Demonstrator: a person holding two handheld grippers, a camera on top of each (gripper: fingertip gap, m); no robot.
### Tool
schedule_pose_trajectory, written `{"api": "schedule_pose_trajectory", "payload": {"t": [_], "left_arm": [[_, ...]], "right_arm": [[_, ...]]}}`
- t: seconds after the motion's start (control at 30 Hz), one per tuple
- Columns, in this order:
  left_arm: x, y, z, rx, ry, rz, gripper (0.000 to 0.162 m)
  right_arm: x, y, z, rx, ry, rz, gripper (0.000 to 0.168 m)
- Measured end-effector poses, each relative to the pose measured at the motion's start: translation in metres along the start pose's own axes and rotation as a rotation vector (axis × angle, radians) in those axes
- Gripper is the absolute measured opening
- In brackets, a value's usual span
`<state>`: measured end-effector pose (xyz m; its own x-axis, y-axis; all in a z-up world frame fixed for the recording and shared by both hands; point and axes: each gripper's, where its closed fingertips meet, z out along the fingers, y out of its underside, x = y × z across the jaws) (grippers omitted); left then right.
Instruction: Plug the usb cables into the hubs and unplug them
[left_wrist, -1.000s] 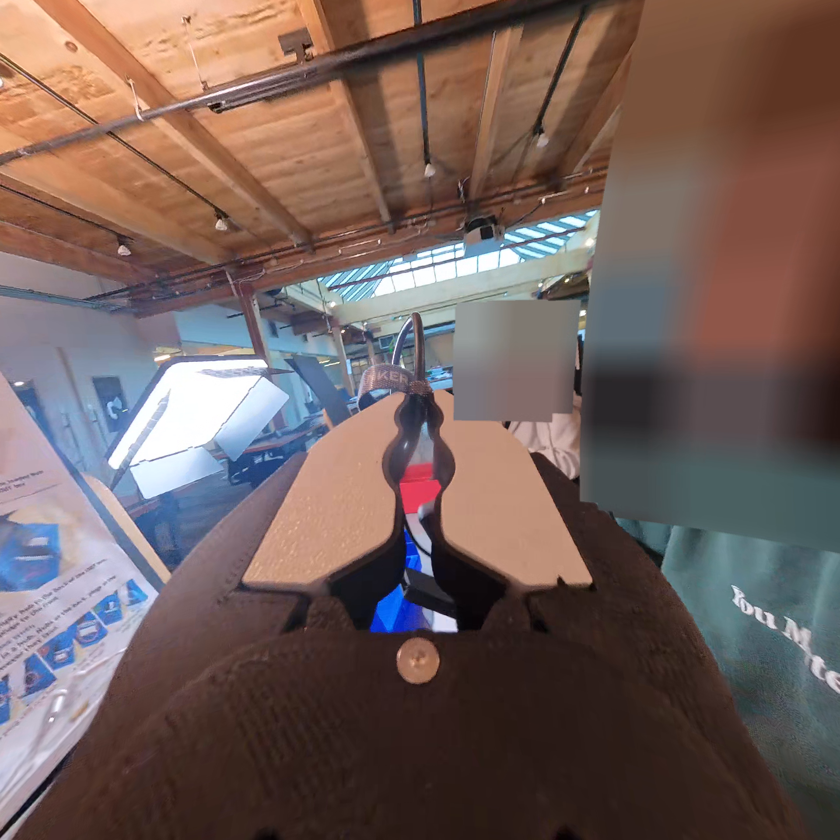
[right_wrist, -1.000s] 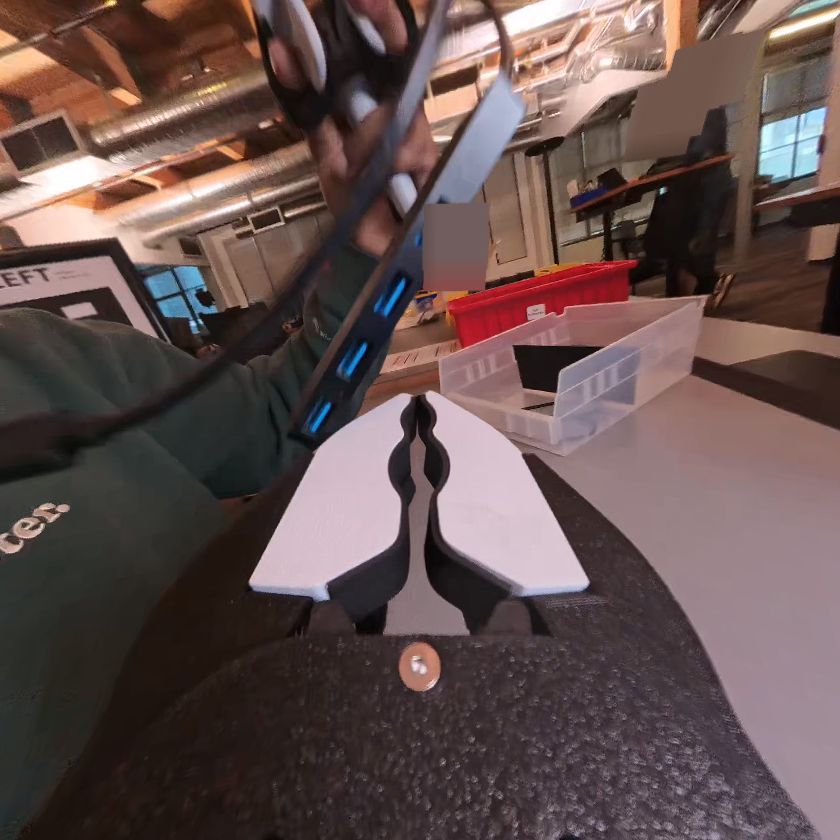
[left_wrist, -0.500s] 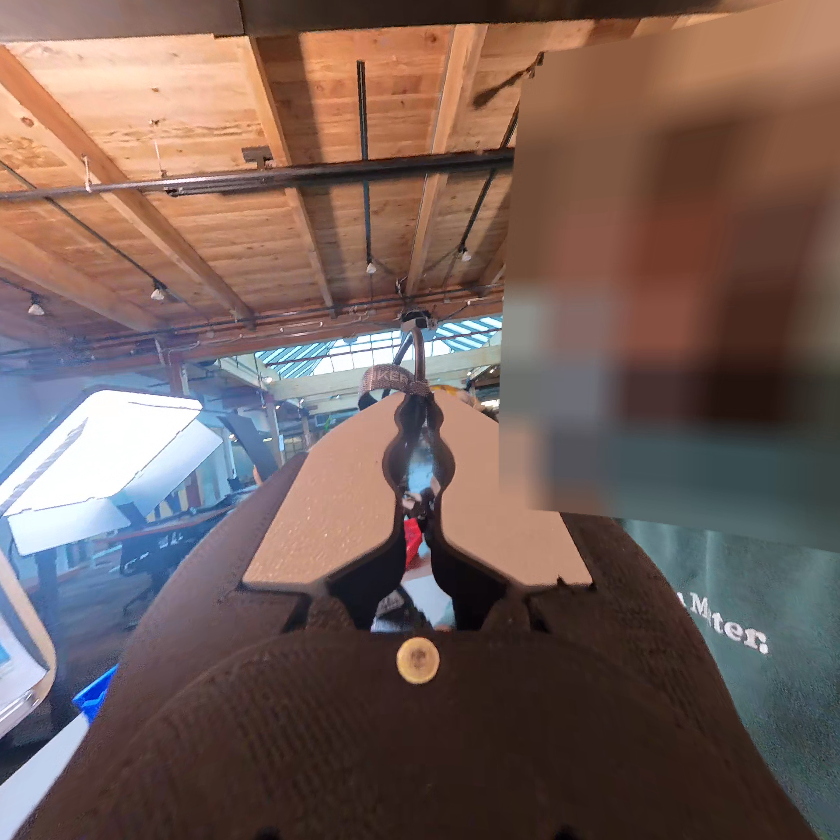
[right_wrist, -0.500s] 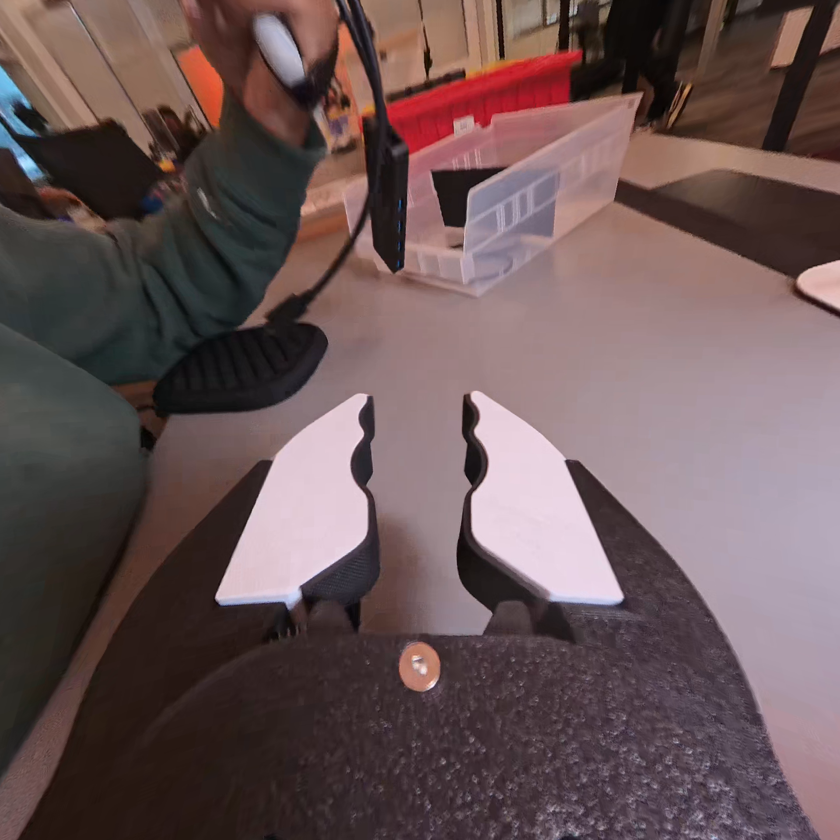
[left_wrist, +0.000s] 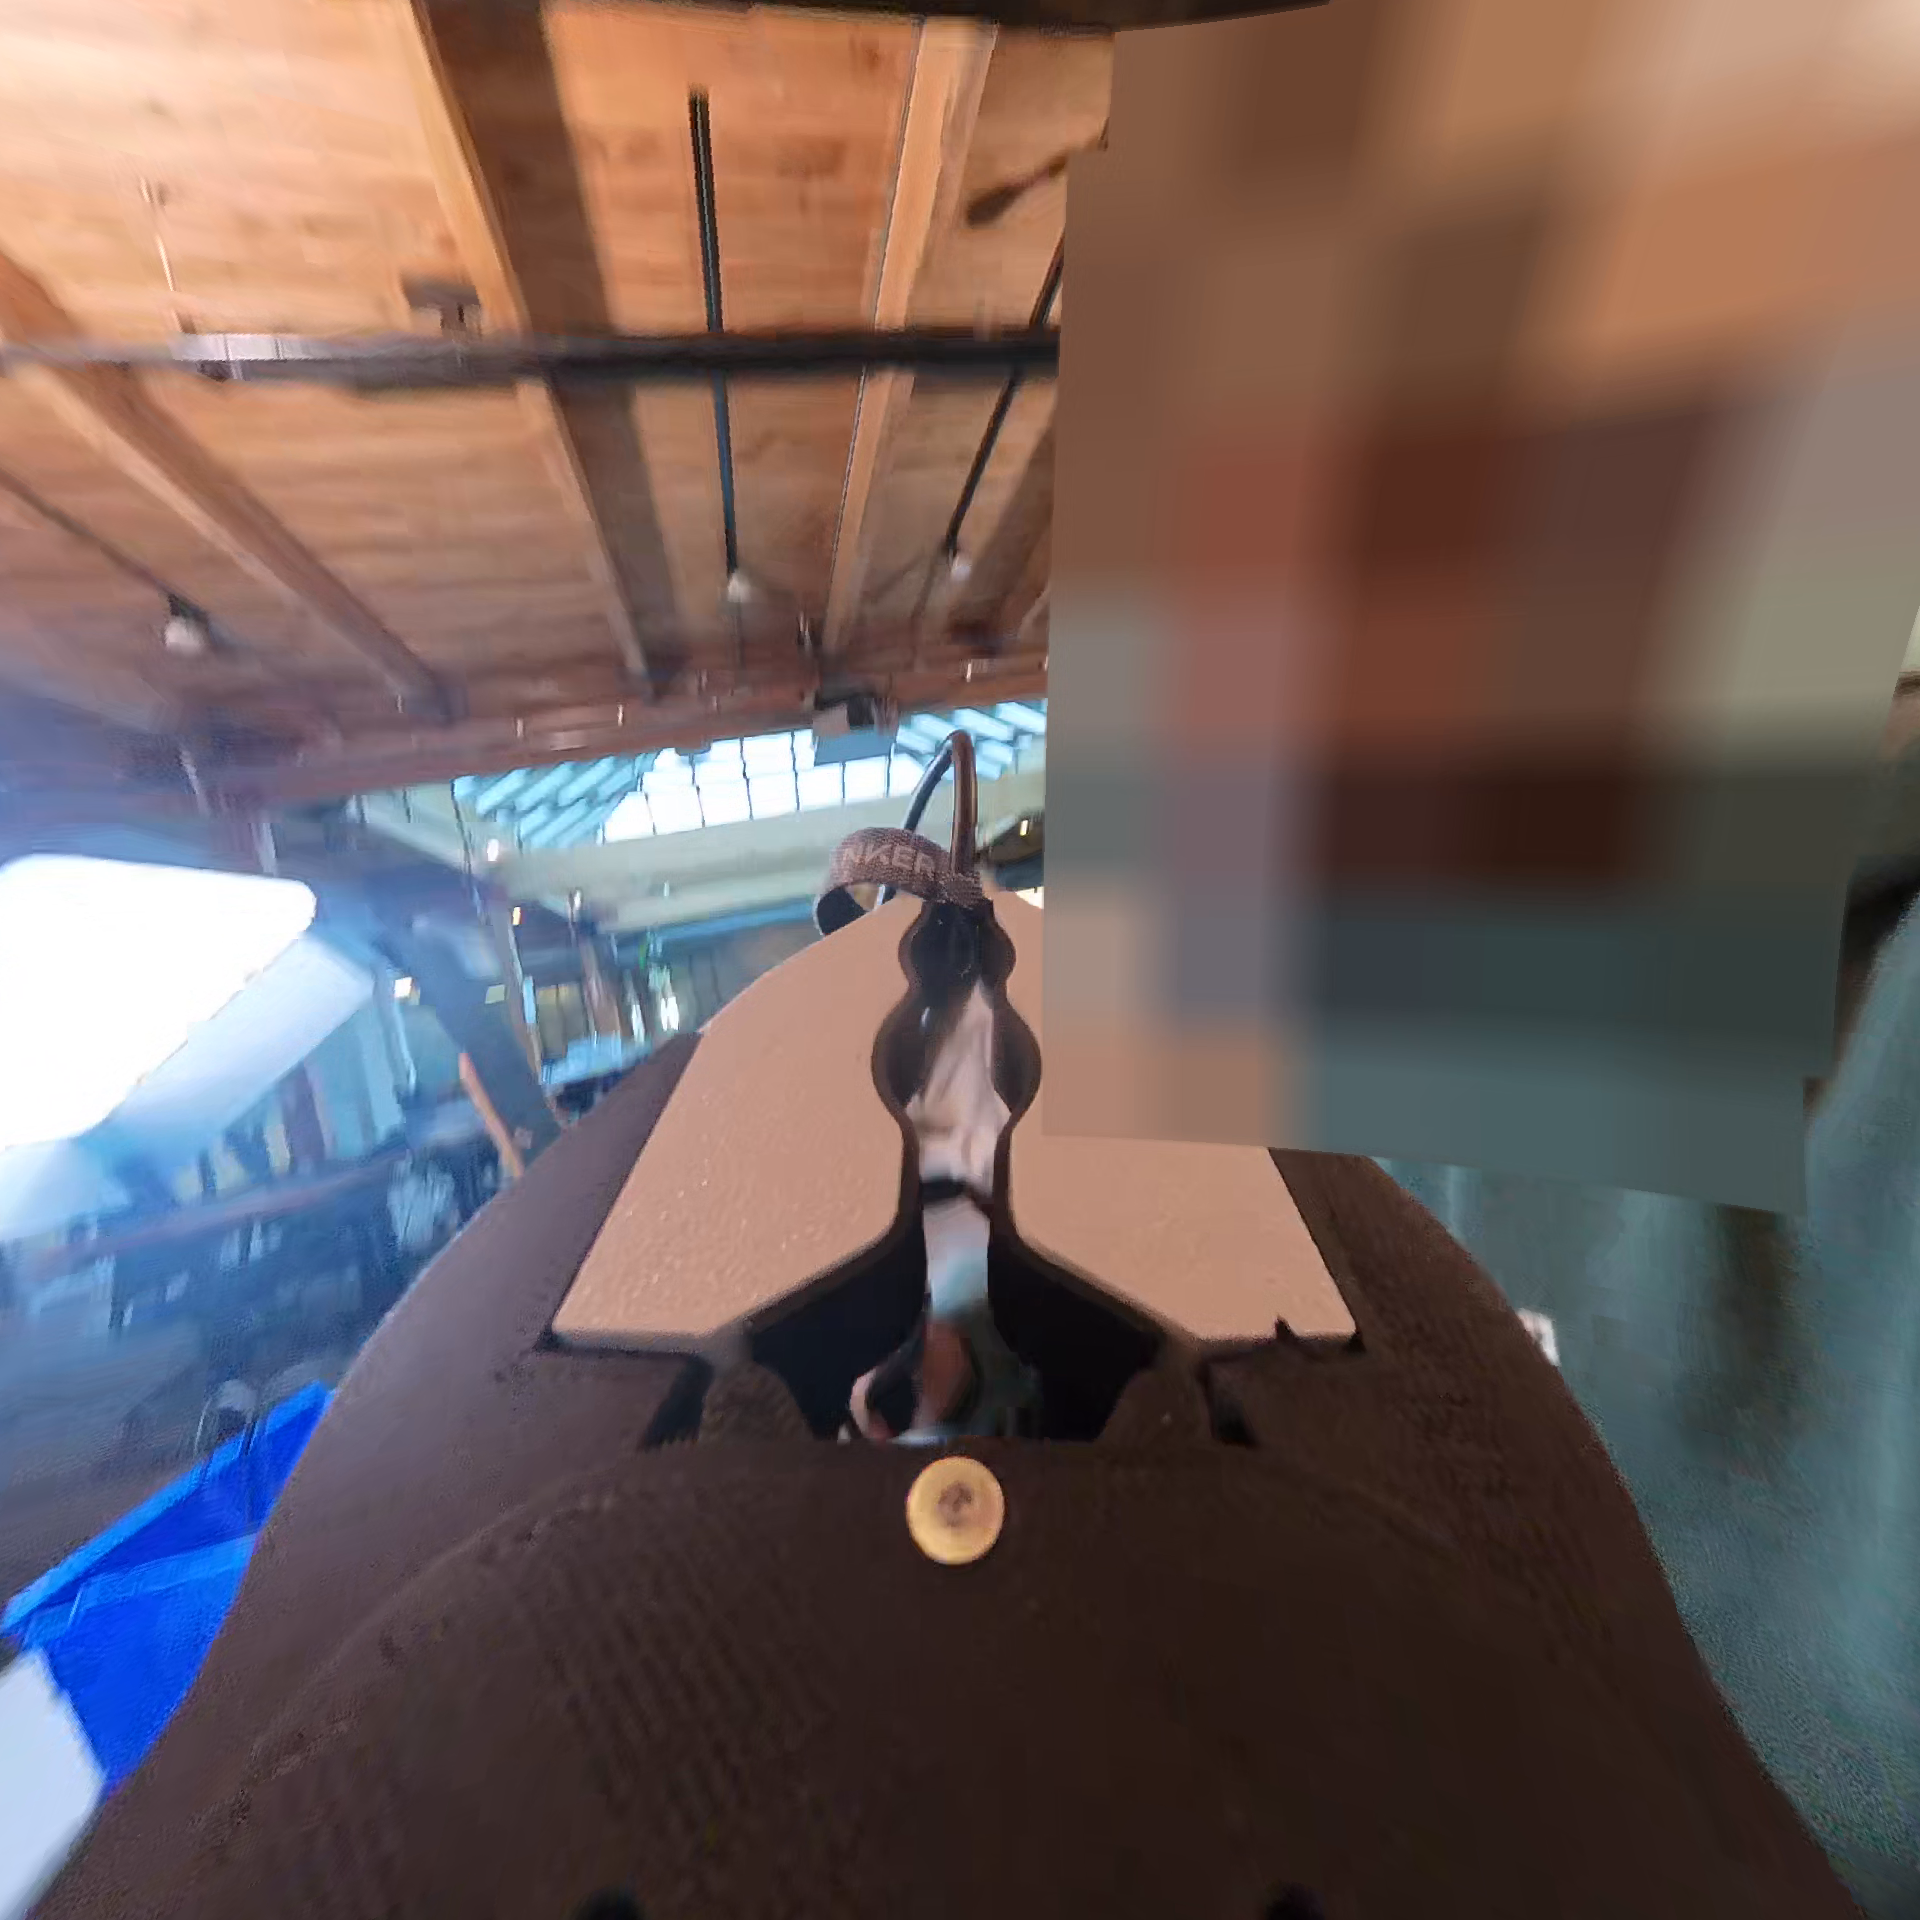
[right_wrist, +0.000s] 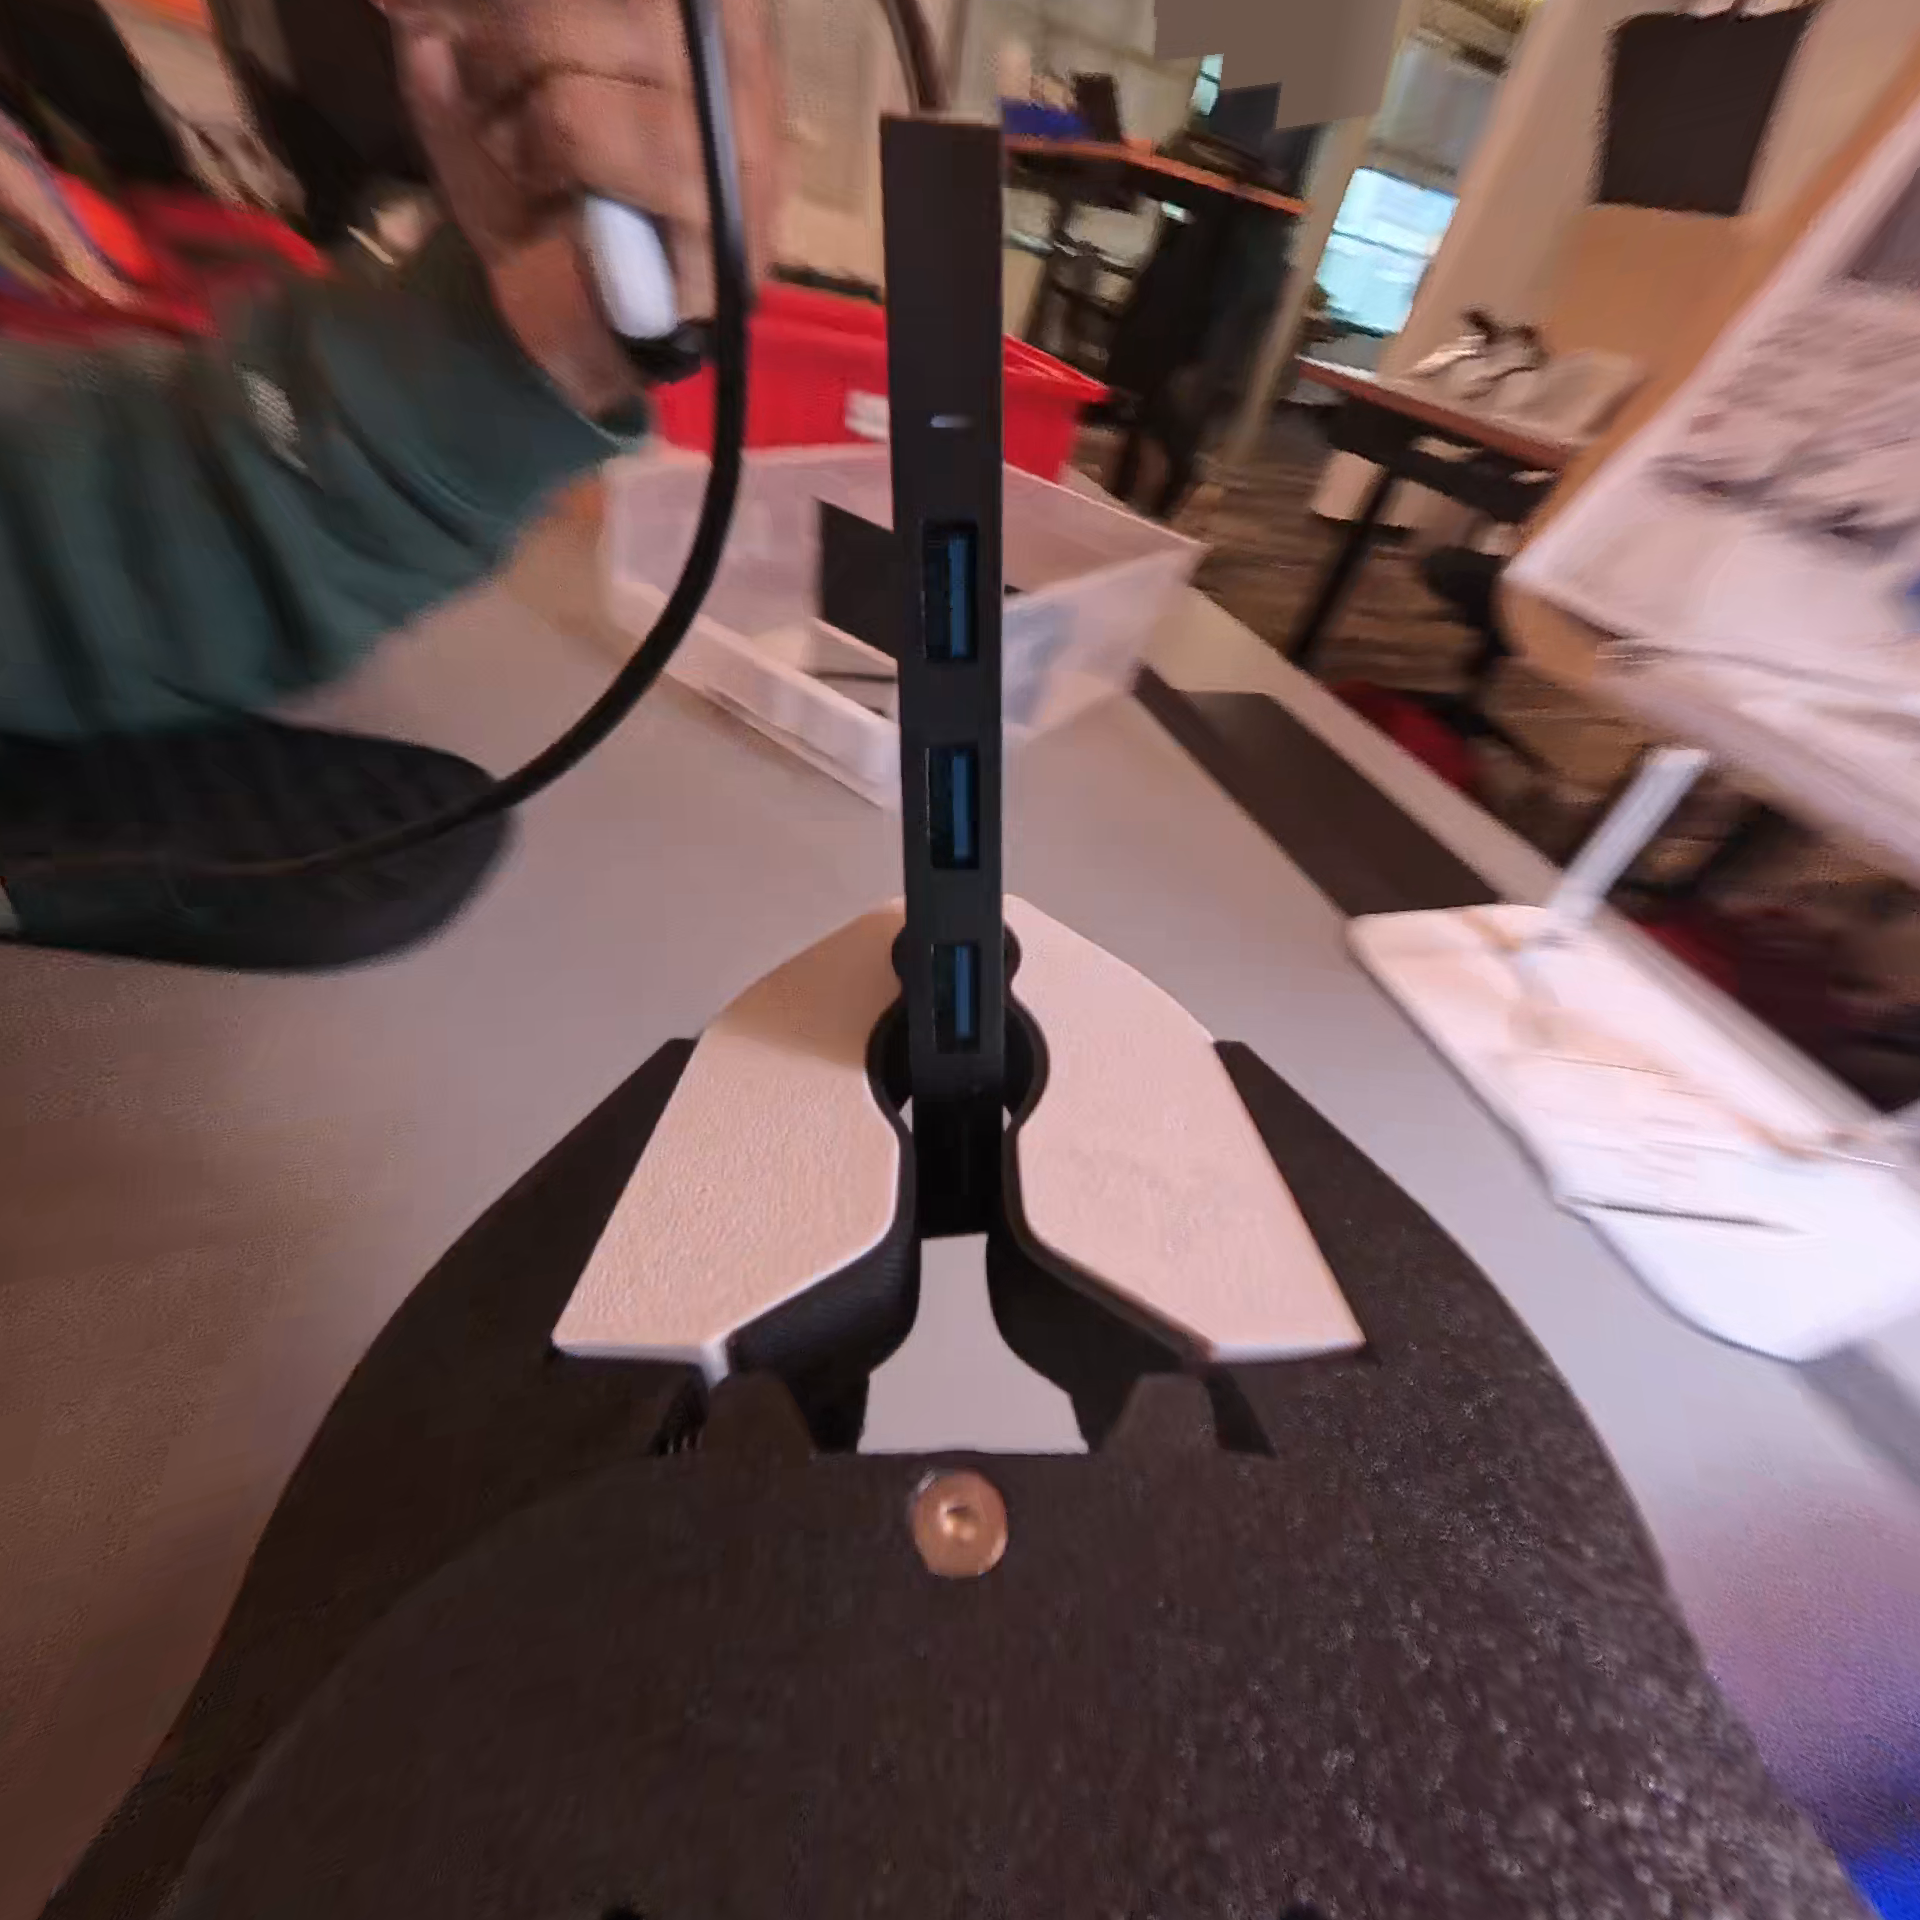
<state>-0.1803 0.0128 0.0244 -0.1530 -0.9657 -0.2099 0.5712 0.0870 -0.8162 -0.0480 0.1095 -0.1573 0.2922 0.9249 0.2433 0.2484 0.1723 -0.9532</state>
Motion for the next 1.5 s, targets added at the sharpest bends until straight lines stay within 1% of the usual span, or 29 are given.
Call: {"api": "schedule_pose_trajectory", "payload": {"t": [0.03,0.13,0.23,0.27,0.3,0.37,0.4,0.47,0.53,0.57,0.6,0.67,0.73,0.8,0.87,0.9,0.93,0.97,1.03,1.07,1.1,1.17,1.23,1.27,1.33,1.37,1.4,1.43,1.5], "left_arm": [[-0.004,0.013,-0.009,-0.062,-0.026,-0.017,0.007],[-0.014,0.062,-0.035,-0.278,-0.120,-0.061,0.010],[-0.013,0.097,-0.054,-0.474,-0.169,-0.092,0.015],[-0.011,0.104,-0.060,-0.543,-0.179,-0.100,0.022],[-0.011,0.107,-0.067,-0.606,-0.196,-0.103,0.033],[-0.013,0.098,-0.076,-0.679,-0.247,-0.077,0.049],[-0.013,0.086,-0.077,-0.672,-0.270,-0.052,0.052],[-0.015,0.059,-0.076,-0.634,-0.318,0.010,0.052],[-0.023,0.039,-0.073,-0.616,-0.405,0.074,0.048],[-0.030,0.038,-0.071,-0.634,-0.461,0.114,0.045],[-0.036,0.045,-0.068,-0.679,-0.502,0.155,0.043],[-0.041,0.087,-0.056,-0.855,-0.505,0.206,0.046],[-0.039,0.145,-0.042,-1.038,-0.437,0.237,0.051],[-0.035,0.200,-0.031,-1.191,-0.354,0.267,0.052],[-0.029,0.243,-0.023,-1.287,-0.265,0.287,0.050],[-0.027,0.258,-0.021,-1.311,-0.236,0.293,0.045],[-0.025,0.268,-0.018,-1.312,-0.210,0.292,0.033],[-0.020,0.276,-0.016,-1.306,-0.173,0.277,0.014],[-0.021,0.278,-0.012,-1.230,-0.209,0.240,0.012],[-0.020,0.274,-0.008,-1.159,-0.225,0.204,0.012],[-0.021,0.269,-0.005,-1.081,-0.249,0.169,0.012],[-0.019,0.254,0.001,-0.884,-0.272,0.082,0.012],[-0.017,0.243,0.004,-0.730,-0.286,-0.002,0.012],[-0.018,0.240,0.004,-0.684,-0.296,-0.016,0.012],[-0.020,0.236,0.006,-0.629,-0.302,-0.033,0.012],[-0.021,0.236,0.007,-0.608,-0.309,-0.041,0.012],[-0.021,0.238,0.007,-0.604,-0.310,-0.054,0.012],[-0.020,0.241,0.008,-0.601,-0.307,-0.071,0.012],[-0.018,0.244,0.010,-0.561,-0.305,-0.127,0.012]], "right_arm": [[0.014,0.002,-0.009,-0.045,0.072,-0.077,0.009],[0.041,0.009,-0.034,-0.183,0.221,-0.272,0.009],[0.048,0.020,-0.047,-0.296,0.266,-0.378,0.010],[0.048,0.025,-0.050,-0.326,0.263,-0.391,0.010],[0.048,0.029,-0.052,-0.349,0.253,-0.390,0.009],[0.047,0.035,-0.056,-0.372,0.216,-0.376,0.009],[0.045,0.038,-0.058,-0.376,0.185,-0.366,0.009],[0.040,0.046,-0.059,-0.401,0.122,-0.345,0.009],[0.037,0.055,-0.060,-0.451,0.084,-0.349,0.009],[0.033,0.060,-0.059,-0.476,0.059,-0.348,0.009],[0.027,0.065,-0.057,-0.499,0.029,-0.335,0.009],[0.012,0.074,-0.051,-0.552,-0.043,-0.298,0.009],[-0.002,0.081,-0.043,-0.593,-0.086,-0.293,0.009],[-0.018,0.083,-0.035,-0.608,-0.141,-0.281,0.009],[-0.033,0.084,-0.029,-0.608,-0.185,-0.274,0.009],[-0.040,0.083,-0.027,-0.599,-0.208,-0.262,0.009],[-0.046,0.082,-0.026,-0.588,-0.229,-0.247,0.009],[-0.047,0.081,-0.027,-0.583,-0.230,-0.240,0.009],[-0.043,0.078,-0.030,-0.546,-0.213,-0.241,0.010],[-0.044,0.072,-0.031,-0.494,-0.226,-0.199,0.010],[-0.044,0.063,-0.031,-0.417,-0.239,-0.149,0.011],[-0.047,0.037,-0.031,-0.198,-0.282,-0.050,0.012],[-0.052,0.015,-0.034,-0.007,-0.344,0.071,0.010],[-0.051,0.007,-0.035,0.073,-0.344,0.116,0.009],[-0.048,-0.003,-0.034,0.194,-0.327,0.190,0.015],[-0.048,-0.007,-0.034,0.235,-0.330,0.224,0.016],[-0.049,-0.012,-0.034,0.271,-0.343,0.256,0.024],[-0.051,-0.017,-0.035,0.303,-0.355,0.280,0.028],[-0.053,-0.026,-0.037,0.345,-0.361,0.299,0.031]]}}
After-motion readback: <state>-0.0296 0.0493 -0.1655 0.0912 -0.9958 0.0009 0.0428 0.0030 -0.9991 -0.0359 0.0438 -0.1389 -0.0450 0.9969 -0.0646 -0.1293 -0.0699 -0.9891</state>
